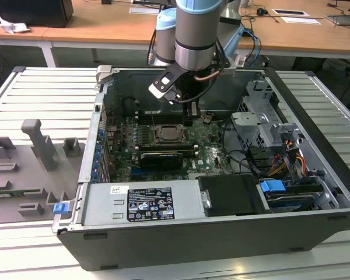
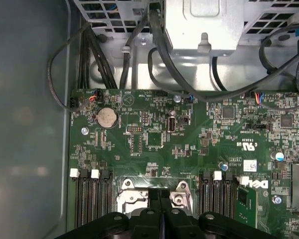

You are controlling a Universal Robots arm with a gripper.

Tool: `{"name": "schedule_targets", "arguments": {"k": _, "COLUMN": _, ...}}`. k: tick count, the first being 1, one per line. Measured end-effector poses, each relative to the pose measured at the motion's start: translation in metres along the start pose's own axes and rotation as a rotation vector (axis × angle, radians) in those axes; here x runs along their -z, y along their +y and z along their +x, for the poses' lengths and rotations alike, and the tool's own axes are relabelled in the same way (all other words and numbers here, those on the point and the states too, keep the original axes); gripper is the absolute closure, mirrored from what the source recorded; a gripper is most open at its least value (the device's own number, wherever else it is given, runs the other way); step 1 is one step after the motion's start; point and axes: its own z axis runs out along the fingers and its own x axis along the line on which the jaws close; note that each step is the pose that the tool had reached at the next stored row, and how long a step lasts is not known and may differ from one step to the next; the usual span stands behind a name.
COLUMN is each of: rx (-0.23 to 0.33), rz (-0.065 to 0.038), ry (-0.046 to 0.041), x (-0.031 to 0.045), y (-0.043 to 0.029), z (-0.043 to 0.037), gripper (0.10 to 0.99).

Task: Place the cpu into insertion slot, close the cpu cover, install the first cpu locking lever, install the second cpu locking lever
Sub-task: 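Close the cpu cover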

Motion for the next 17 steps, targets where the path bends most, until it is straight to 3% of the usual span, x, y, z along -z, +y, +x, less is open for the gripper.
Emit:
{"name": "schedule_targets", "arguments": {"k": 9, "rx": 0.011, "rz": 0.002, "ry": 0.0004, "x": -0.0084, "y": -0.0159, "z": 0.0000, "gripper": 0.980}}
{"name": "schedule_targets", "arguments": {"k": 17, "rx": 0.020, "rz": 0.003, "ry": 0.0011, "x": -0.0085, "y": -0.0297, "z": 0.0005, "gripper": 0.980}}
